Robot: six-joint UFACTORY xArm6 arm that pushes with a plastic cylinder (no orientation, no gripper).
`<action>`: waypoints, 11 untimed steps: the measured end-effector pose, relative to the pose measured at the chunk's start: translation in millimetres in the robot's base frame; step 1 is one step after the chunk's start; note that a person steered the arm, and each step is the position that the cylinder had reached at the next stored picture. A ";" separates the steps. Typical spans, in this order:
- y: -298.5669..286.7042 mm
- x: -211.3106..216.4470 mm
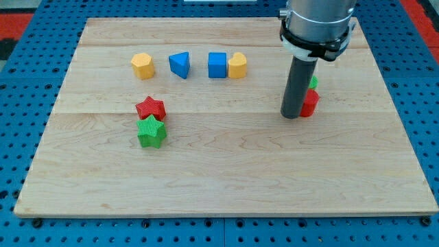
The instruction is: Push the red star to the center
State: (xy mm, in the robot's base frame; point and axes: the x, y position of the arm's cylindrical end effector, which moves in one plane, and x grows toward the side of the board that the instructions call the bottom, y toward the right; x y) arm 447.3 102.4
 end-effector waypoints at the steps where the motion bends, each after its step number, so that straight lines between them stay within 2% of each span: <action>1: -64.2 -16.3; 2: -134.9 -36.9; 4: -181.1 -44.1; 6: -291.2 -51.8; 8: -309.2 -43.8; 11: -321.4 -7.1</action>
State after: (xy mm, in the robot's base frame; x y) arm 440.3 -219.0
